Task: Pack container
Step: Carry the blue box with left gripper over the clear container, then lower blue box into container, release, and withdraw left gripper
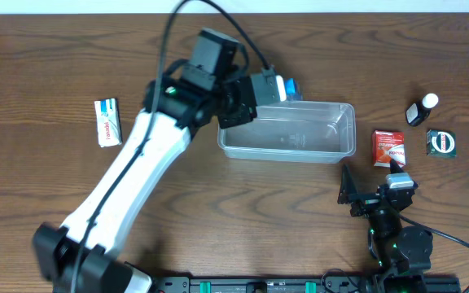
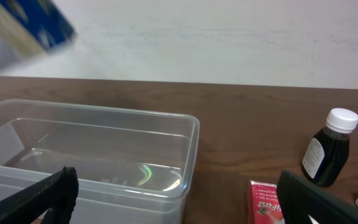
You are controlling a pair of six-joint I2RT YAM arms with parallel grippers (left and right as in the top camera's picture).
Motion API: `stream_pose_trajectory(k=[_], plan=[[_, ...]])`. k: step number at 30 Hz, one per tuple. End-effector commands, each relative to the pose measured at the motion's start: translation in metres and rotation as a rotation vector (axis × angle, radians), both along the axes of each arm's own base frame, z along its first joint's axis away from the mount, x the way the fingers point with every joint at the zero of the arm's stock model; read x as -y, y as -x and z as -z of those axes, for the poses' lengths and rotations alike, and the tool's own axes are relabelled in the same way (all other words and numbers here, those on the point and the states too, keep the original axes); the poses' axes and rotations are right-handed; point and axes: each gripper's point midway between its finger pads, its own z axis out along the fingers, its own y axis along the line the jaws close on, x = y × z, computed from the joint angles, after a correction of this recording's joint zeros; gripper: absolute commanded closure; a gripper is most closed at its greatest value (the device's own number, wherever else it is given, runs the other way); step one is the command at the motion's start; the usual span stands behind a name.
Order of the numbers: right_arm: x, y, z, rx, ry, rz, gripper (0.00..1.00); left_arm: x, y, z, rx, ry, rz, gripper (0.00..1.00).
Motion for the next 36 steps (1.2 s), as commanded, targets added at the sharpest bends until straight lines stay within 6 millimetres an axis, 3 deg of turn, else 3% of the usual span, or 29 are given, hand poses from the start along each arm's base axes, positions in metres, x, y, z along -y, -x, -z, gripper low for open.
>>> stream_pose_trajectory(k=[1,10,27,36], plan=[[0.001,0.000,0.001,-0.001,0.011,0.000,0.01,0.014,0.005,0.028,-0.036,-0.040,0.098,0.94],[0.001,0.000,0.001,-0.001,0.011,0.000,0.01,0.020,-0.003,0.078,-0.094,-0.112,0.158,0.94],[0.001,0.000,0.001,-0.001,0.011,0.000,0.01,0.019,-0.032,0.122,-0.070,-0.198,0.122,0.94],[0.001,0.000,0.001,-0.001,0.011,0.000,0.01,0.014,-0.039,0.131,-0.069,-0.216,0.104,0.94]])
